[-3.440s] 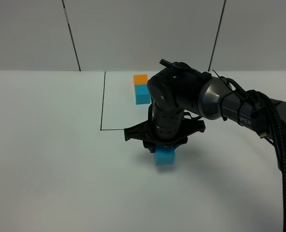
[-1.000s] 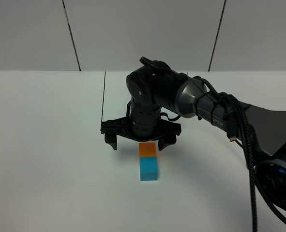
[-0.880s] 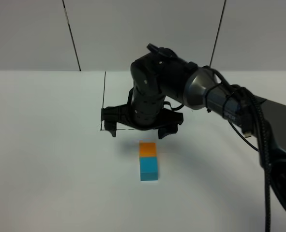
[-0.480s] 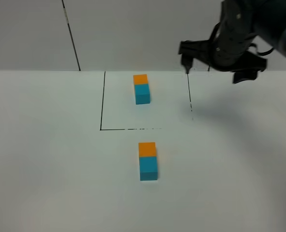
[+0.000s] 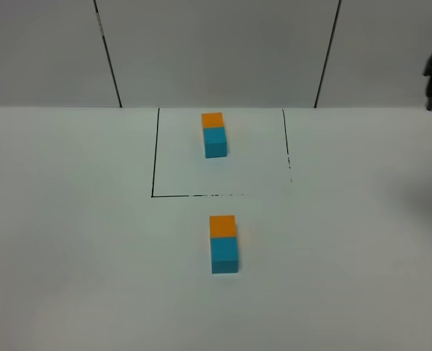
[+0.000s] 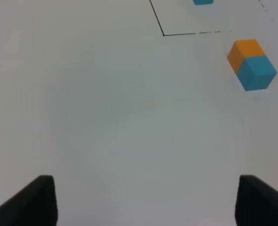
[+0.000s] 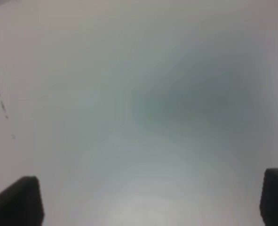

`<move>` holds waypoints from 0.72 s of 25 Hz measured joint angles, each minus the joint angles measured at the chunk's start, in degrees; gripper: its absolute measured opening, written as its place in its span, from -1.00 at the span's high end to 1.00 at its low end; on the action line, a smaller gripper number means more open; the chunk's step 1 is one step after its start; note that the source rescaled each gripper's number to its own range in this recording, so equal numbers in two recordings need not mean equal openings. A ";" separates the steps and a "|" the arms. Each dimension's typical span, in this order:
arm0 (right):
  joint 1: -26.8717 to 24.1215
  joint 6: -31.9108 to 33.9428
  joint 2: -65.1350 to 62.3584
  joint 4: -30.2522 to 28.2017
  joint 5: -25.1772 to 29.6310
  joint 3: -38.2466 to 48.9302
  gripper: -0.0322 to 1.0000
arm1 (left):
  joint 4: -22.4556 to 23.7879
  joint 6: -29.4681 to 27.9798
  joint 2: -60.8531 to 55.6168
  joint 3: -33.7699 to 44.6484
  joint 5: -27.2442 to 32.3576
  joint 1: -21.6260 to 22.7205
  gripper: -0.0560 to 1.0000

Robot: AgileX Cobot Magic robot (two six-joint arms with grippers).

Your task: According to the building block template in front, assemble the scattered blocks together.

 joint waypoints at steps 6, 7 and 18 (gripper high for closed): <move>-0.71 -0.78 -15.45 -1.83 -1.63 17.99 -0.66 | 0.00 0.00 0.00 0.00 0.00 0.00 -0.49; -0.71 -0.73 -17.86 -1.83 -1.63 20.35 -0.66 | 0.00 0.00 0.00 0.00 0.00 0.00 -0.49; -0.71 -0.30 -47.43 -2.77 -1.80 43.56 -0.66 | 0.00 0.00 0.00 0.00 0.00 0.00 -0.49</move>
